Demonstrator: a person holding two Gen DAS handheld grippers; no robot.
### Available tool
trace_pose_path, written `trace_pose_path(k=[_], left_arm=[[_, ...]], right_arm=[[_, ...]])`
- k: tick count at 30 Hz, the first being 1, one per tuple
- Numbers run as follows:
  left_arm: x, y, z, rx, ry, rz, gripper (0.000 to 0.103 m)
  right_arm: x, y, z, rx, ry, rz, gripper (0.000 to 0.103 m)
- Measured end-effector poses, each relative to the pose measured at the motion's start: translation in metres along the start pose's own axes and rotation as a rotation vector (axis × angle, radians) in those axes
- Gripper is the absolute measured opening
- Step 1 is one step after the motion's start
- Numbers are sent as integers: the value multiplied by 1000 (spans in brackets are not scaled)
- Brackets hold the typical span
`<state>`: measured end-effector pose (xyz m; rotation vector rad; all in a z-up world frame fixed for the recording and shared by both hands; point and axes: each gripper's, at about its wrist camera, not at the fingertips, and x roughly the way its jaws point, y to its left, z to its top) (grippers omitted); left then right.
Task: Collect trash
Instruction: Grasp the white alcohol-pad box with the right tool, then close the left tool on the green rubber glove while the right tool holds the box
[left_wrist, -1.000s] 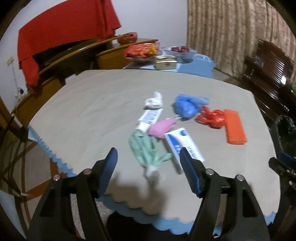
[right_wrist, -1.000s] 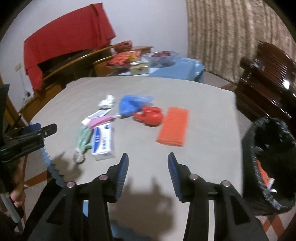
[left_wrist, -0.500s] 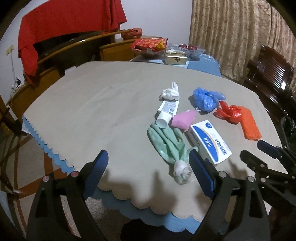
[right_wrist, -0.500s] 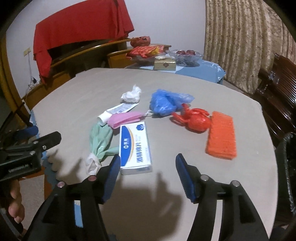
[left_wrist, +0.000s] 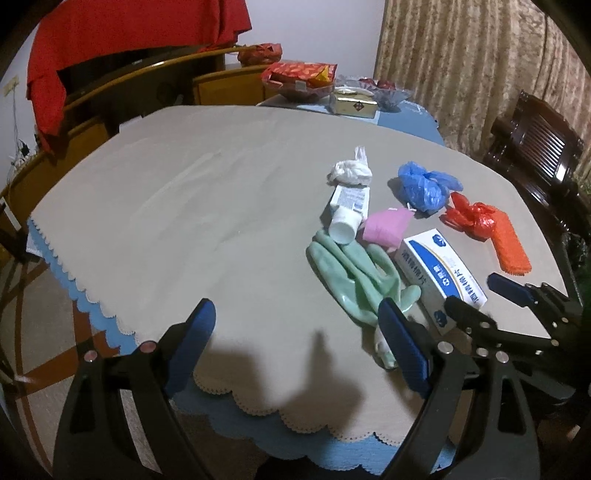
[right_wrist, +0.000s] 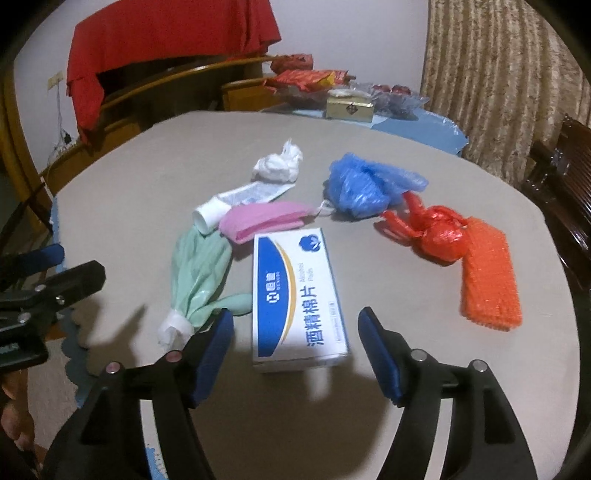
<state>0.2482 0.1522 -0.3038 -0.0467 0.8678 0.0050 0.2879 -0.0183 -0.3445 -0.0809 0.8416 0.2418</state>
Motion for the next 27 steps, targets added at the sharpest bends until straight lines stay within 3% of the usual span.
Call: trace_pose_path(k=[3, 5, 6, 15, 27], left_arm=[[2, -3, -1, 2, 7, -7, 87], [4, -7, -1, 1, 13, -17, 87], [6, -10, -1, 1, 17, -22, 87], [24, -49, -1, 45, 61, -52, 87], [52, -67, 3, 71, 146, -42, 87]], right_arm=[[10, 0, -3, -10, 27, 2, 69], [16, -4, -3, -6, 51, 19, 56], [17, -6, -3, -1, 59, 28, 55], [-12, -39, 5, 68, -13, 17, 54], [-34, -92, 9, 173, -48, -30, 54]])
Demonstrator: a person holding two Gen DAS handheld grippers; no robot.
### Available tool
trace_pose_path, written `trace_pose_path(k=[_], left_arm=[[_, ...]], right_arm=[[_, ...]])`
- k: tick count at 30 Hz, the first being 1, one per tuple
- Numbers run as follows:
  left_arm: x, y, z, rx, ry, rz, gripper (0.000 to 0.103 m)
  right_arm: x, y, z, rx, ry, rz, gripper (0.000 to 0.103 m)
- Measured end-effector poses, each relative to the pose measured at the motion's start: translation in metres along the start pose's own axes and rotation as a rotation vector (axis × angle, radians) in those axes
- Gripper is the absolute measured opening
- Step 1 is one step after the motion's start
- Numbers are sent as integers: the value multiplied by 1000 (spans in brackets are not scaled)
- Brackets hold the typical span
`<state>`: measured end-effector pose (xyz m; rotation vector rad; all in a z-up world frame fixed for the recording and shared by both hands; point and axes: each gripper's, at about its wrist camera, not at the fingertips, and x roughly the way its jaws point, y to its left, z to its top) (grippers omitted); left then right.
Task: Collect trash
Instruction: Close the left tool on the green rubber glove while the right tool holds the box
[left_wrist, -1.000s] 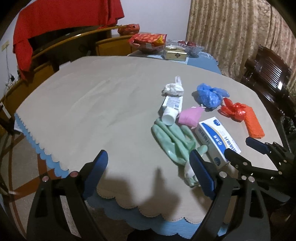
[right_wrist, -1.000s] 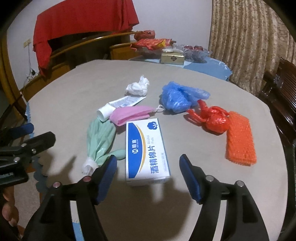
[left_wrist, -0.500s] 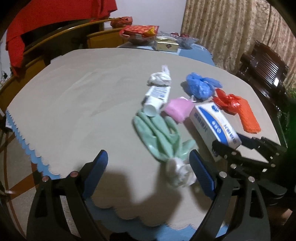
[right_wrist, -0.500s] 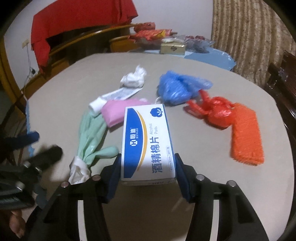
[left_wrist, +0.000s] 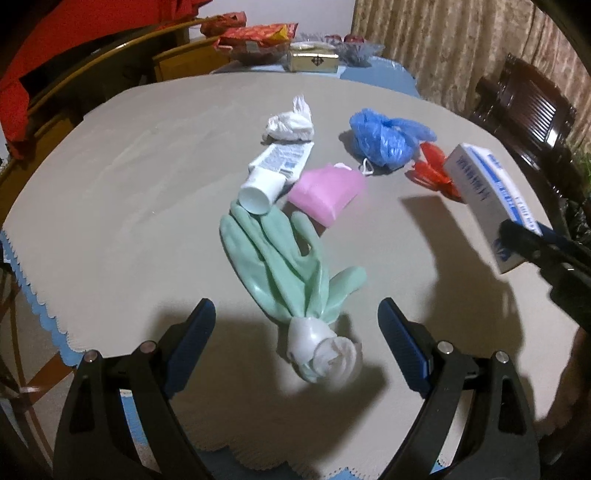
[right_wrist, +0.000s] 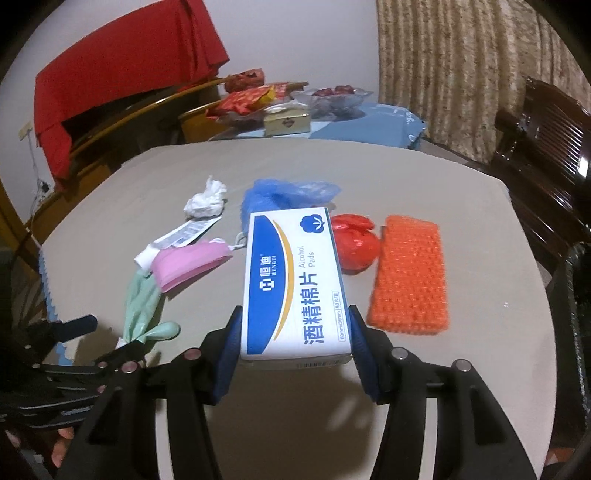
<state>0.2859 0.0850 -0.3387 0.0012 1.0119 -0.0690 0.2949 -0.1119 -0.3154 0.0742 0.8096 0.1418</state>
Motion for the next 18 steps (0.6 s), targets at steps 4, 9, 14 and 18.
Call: trace_pose_path(k=[4, 9, 14, 18], left_arm=[[10, -3, 1, -1, 36, 13, 80], [15, -3, 4, -12, 65, 0, 22], [-3, -3, 4, -30, 21, 5, 18], [-22, -7, 4, -23, -11, 5, 18]], right_arm=[[-7, -5, -2, 5, -6, -2, 54], [-14, -8, -3, 11, -9, -6, 54], [-23, -13, -4, 16, -15, -10, 54], [-35, -20, -3, 30, -27, -17, 54]])
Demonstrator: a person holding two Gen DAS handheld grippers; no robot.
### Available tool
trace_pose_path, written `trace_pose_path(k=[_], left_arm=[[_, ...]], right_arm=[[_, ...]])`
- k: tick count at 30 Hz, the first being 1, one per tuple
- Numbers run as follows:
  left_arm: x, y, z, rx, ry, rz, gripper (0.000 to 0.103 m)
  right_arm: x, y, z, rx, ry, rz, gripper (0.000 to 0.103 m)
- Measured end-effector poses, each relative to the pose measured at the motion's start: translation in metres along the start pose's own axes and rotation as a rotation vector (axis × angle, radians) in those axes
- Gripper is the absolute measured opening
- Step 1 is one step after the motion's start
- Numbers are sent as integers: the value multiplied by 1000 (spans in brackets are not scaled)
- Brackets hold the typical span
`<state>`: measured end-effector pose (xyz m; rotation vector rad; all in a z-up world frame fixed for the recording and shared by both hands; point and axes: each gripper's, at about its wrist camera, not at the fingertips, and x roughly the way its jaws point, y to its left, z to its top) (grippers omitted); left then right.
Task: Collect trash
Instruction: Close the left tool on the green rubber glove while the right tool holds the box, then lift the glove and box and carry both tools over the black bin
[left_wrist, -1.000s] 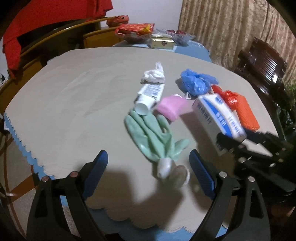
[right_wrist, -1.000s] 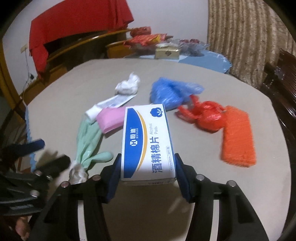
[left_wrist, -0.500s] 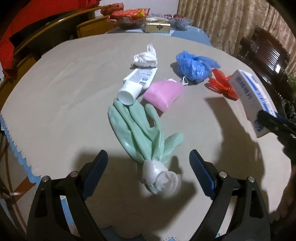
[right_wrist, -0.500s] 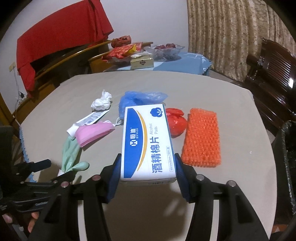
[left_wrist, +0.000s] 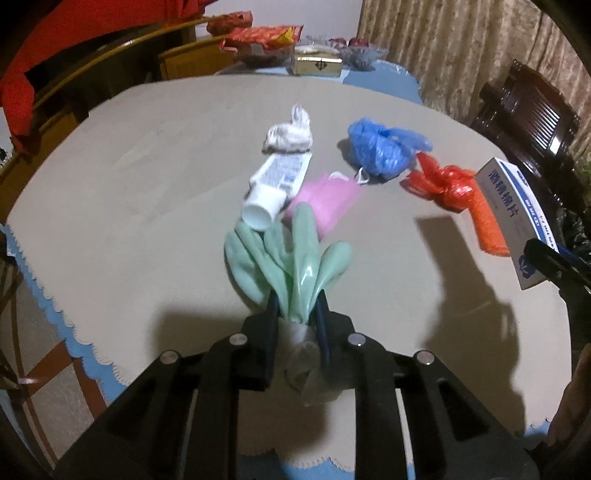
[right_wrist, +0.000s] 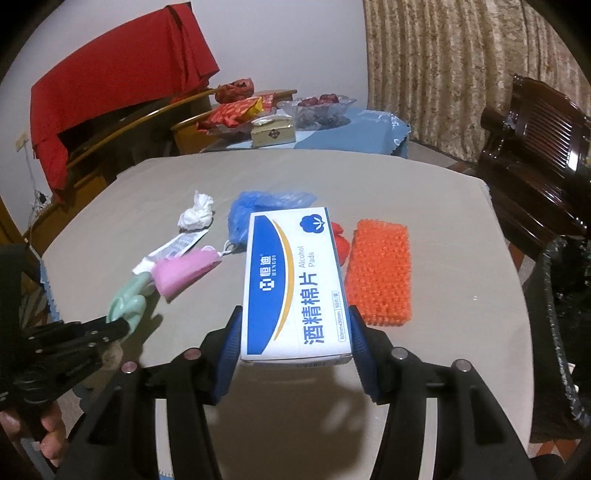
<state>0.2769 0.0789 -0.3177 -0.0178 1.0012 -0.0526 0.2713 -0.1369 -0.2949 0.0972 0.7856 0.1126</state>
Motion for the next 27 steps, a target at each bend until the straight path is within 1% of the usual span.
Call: trace_pose_path(k=[4, 11, 14, 20, 23, 27], left_arm=[[-22, -6, 2, 12, -37, 3, 18], [-64, -26, 5, 38, -104, -23, 18], [-75, -35, 8, 56, -125, -31, 18], [-85, -53, 8, 81, -139, -44, 18], [-97, -59, 9, 85, -165, -64, 18], [-110, -68, 19, 100, -206, -75, 18]], right_arm=[[-12, -6, 2, 10, -14, -9, 54], [-39, -20, 8, 28, -47, -22, 54], [-49, -28, 10, 37, -60, -32, 54], [-65, -41, 10, 55, -81, -42, 54], [-71, -46, 10, 58, -88, -44, 54], [-72, -50, 9, 67, -86, -43, 54]])
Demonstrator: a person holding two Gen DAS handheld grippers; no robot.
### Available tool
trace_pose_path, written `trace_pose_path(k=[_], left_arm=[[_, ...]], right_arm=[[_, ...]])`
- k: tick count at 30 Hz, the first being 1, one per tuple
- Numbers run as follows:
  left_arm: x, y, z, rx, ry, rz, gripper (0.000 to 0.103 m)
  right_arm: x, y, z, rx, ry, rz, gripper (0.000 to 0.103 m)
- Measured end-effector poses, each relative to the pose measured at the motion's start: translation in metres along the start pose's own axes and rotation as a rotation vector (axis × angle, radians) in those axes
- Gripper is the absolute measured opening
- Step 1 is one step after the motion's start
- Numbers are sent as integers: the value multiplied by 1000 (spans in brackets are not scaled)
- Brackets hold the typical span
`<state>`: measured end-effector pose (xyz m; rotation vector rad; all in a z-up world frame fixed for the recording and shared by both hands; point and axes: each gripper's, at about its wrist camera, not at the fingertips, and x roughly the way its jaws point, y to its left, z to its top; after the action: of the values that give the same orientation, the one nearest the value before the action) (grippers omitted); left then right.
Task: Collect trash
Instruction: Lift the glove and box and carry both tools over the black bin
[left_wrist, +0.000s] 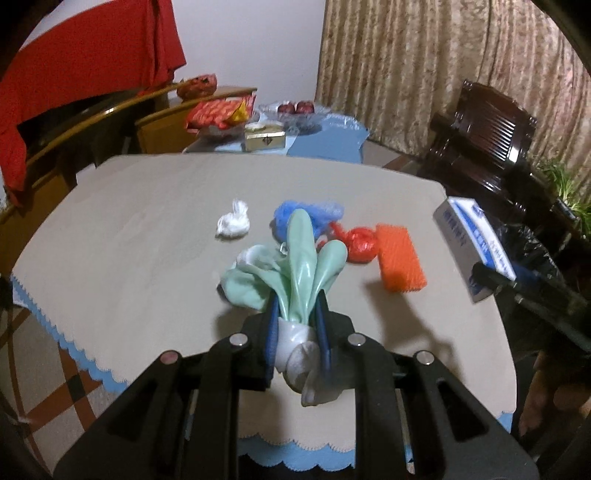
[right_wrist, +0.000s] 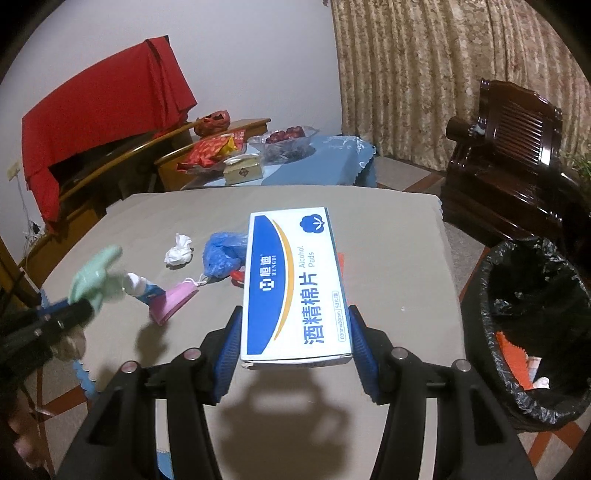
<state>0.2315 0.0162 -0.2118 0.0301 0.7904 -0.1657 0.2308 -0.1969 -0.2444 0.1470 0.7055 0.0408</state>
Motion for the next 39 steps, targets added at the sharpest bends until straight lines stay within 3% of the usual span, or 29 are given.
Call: trace_pose_path(k=[7, 10, 21, 39], left_arm=[[-15, -15, 25, 26, -63, -26, 18], [-9, -20, 29, 26, -50, -38, 18], [-12, -47, 28, 35, -60, -67, 18], [-19, -127, 26, 109, -75, -160, 18]], right_arm=[[-3, -4, 3, 6, -8, -3, 54], [-3, -7, 3, 11, -7, -4, 54], [-25, -21, 11, 10, -31, -36, 54], [-83, -80, 26, 37, -109, -133, 54]])
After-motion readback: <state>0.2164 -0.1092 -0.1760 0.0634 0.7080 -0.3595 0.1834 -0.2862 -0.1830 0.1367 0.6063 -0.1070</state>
